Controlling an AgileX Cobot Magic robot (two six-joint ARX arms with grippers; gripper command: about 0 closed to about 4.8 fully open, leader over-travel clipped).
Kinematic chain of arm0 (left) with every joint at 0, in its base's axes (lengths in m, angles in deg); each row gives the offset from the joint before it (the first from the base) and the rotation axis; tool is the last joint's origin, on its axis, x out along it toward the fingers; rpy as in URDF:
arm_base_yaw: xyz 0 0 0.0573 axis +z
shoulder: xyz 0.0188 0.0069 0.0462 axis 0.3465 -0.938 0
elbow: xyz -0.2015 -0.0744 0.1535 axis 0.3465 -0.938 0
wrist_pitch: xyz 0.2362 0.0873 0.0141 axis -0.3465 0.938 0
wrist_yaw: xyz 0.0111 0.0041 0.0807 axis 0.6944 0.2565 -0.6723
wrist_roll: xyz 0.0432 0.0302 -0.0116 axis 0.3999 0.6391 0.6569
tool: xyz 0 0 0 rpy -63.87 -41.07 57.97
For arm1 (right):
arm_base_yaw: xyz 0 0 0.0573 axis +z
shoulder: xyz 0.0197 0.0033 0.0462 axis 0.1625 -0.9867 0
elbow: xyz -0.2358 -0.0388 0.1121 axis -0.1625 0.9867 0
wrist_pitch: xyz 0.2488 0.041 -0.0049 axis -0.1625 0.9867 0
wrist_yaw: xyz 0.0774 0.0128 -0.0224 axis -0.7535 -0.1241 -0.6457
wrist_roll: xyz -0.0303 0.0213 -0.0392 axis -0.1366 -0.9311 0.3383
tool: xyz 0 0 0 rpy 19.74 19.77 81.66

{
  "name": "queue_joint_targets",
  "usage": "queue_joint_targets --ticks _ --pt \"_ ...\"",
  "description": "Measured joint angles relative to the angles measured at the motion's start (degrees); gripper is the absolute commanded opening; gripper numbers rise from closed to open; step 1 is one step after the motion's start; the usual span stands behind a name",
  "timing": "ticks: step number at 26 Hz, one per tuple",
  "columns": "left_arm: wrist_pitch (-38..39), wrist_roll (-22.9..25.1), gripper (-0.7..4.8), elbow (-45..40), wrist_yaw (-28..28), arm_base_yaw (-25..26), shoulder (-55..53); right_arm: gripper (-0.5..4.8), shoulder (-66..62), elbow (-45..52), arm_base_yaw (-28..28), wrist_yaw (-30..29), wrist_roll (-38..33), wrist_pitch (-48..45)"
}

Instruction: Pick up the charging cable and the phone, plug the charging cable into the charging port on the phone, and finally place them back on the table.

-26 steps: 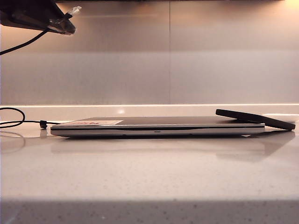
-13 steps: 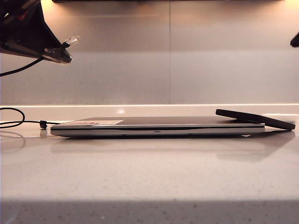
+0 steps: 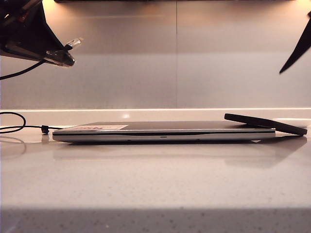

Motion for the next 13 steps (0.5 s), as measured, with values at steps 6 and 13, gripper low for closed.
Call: queue_joint_targets --ticks 6,13 --pt "0.0 0.0 -0.06 0.0 0.0 0.0 0.0 3.89 -9.53 0.0 0.0 -0.61 -2.97 -8.13" --pt "0.0 0.0 -0.06 0.0 0.0 0.0 0.0 3.87 -16.7 -0.07 -0.13 -1.68 -4.24 -13.16"
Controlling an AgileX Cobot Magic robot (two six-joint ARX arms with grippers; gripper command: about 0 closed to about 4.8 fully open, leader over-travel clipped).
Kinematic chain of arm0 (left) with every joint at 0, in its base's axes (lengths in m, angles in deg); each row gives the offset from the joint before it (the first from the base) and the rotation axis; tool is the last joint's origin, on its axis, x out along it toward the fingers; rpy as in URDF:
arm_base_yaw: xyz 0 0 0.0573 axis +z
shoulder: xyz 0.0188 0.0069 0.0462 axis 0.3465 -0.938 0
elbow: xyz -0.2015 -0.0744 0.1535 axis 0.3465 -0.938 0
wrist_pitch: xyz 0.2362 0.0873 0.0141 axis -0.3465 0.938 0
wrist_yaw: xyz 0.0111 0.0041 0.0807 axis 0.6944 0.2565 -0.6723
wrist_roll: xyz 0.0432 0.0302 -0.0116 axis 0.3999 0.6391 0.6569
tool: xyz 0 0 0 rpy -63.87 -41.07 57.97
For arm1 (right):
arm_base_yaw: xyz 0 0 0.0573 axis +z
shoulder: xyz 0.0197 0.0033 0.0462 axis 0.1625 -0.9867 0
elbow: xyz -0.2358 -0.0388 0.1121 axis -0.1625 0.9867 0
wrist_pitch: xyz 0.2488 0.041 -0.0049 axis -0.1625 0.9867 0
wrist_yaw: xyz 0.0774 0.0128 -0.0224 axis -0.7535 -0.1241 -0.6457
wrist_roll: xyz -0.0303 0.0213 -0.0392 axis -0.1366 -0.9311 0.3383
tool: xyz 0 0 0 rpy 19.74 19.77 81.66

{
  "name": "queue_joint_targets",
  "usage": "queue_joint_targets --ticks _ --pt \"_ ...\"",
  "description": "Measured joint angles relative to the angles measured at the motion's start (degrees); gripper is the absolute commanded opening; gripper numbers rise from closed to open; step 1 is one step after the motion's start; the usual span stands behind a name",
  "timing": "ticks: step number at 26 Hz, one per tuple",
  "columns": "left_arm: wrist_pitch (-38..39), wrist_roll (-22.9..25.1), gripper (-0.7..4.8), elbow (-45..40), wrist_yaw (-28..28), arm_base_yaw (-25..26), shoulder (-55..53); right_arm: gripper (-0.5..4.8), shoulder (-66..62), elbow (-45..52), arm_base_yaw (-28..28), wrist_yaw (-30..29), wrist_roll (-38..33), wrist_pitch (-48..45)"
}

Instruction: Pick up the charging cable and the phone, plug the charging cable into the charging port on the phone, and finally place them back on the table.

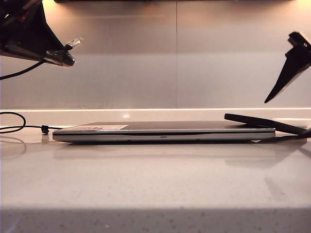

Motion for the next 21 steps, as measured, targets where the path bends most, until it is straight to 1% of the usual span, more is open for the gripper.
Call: queue_joint_targets --ticks 8,13,15,19,21 --pt "0.0 0.0 -0.06 0.0 0.0 0.0 0.0 3.86 -6.14 -0.33 -1.99 -1.75 -3.54 -7.65" --pt "-0.46 0.0 -0.06 0.0 0.02 0.0 0.0 3.85 -8.96 -0.79 -2.21 -2.86 -4.74 -12.17" --pt "-1.33 0.0 -0.06 0.0 0.0 0.0 0.0 3.66 -10.73 -1.07 -2.21 -3.23 -5.68 -14.78" --pt "-2.19 0.0 -0.06 0.0 0.0 0.0 0.0 3.64 -13.27 -1.36 -2.29 -4.42 -6.51 -19.23" --pt "-2.19 0.0 -0.06 0.0 0.0 0.0 0.0 3.64 -13.75 -1.38 -2.29 -4.46 -6.56 -20.04"
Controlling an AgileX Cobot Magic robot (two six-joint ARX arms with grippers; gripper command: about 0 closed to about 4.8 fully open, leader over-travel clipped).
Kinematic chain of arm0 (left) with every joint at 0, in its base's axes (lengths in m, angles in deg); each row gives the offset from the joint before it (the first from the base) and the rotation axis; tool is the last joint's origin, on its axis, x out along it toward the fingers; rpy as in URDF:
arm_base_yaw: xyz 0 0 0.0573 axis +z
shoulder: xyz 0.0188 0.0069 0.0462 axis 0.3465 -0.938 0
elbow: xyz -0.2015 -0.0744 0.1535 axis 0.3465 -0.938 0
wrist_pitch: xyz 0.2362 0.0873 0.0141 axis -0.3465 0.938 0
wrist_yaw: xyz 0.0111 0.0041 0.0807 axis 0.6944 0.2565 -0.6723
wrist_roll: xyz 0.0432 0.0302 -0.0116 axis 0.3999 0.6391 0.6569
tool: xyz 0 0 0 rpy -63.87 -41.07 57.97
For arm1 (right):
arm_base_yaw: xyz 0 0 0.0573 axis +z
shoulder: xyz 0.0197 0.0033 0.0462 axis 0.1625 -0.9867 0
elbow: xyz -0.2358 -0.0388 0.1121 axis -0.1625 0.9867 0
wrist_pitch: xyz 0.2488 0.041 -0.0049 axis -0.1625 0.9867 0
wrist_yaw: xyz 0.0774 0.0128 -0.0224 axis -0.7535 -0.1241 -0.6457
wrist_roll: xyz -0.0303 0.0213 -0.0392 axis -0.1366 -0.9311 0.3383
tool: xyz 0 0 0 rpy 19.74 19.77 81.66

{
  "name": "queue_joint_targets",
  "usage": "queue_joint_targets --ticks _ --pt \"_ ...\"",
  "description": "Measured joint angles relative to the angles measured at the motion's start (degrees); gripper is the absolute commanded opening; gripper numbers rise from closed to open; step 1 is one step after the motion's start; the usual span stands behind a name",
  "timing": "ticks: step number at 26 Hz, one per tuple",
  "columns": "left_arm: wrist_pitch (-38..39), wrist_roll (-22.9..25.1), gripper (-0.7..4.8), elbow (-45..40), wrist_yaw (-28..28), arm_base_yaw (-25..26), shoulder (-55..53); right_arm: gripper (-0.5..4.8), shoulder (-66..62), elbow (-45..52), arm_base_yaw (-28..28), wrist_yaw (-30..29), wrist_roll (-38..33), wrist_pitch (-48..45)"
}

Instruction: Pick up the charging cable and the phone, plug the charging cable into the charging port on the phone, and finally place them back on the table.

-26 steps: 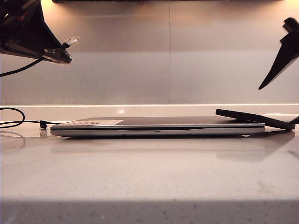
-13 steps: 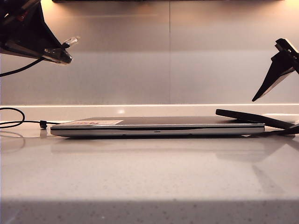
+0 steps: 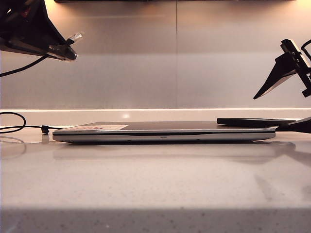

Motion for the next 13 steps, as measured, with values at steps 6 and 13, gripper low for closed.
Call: queue_joint_targets --ticks 6,13 --pt "0.0 0.0 -0.06 0.0 0.0 0.0 0.0 3.66 -0.15 0.02 0.04 0.52 -0.02 -0.15" --pt "0.0 0.0 -0.06 0.0 0.0 0.0 0.0 3.69 -0.31 -0.02 0.13 0.94 -0.04 0.31"
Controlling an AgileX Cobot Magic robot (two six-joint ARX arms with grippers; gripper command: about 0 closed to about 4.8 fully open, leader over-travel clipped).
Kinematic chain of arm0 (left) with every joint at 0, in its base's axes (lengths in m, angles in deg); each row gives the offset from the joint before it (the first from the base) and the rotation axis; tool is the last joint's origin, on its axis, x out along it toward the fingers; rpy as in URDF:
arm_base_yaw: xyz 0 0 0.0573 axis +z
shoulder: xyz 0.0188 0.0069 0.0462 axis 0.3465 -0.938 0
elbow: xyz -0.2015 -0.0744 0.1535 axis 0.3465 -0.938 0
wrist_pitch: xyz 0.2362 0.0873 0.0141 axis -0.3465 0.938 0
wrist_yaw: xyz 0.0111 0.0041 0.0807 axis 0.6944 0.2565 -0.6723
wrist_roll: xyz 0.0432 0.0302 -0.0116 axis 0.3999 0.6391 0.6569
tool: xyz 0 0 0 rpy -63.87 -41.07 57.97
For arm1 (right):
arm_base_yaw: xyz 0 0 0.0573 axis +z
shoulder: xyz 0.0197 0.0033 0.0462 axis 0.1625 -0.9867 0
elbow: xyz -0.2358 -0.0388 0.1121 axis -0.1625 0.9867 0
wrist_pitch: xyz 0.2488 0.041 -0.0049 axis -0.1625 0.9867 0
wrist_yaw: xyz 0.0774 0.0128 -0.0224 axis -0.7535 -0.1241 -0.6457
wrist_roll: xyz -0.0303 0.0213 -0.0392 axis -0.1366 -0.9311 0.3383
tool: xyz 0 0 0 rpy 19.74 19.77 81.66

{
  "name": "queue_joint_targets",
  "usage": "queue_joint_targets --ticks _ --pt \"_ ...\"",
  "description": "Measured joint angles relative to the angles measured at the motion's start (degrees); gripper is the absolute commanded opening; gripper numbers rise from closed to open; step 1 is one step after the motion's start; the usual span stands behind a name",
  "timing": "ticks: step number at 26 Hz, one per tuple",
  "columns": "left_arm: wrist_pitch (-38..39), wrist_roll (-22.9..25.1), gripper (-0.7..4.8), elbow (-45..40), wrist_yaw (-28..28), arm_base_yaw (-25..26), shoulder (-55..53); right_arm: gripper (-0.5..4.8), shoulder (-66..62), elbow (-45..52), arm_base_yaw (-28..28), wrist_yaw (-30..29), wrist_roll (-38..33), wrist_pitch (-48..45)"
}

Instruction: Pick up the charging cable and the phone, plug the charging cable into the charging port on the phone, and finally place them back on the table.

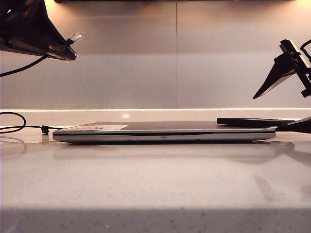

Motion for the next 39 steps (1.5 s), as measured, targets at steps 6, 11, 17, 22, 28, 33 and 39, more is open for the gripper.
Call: queue_joint_targets --ticks 6,11,17,22,28,33,39 --pt "0.0 0.0 -0.06 0.0 0.02 0.0 0.0 3.69 -0.04 -0.42 0.22 0.7 0.28 1.25" --pt "0.0 0.0 -0.06 0.0 0.0 0.0 0.0 3.69 -0.37 -2.82 1.09 2.12 3.3 6.71" --pt "0.0 0.0 -0.06 0.0 0.0 0.0 0.0 3.69 -0.61 -4.63 1.92 3.54 6.03 11.47" --pt "0.0 0.0 -0.06 0.0 0.0 0.0 0.0 3.68 -0.74 -4.63 1.9 3.5 6.05 11.43" --pt "0.0 0.0 -0.06 0.0 0.0 0.0 0.0 3.55 -0.76 -4.7 1.92 3.91 6.21 11.52" --pt "0.0 0.0 -0.06 0.0 0.0 0.0 0.0 2.78 -0.79 -4.7 1.92 4.11 6.21 11.52" --pt "0.0 0.0 -0.06 0.0 0.0 0.0 0.0 2.0 -0.76 -4.7 2.1 5.29 6.19 11.56"
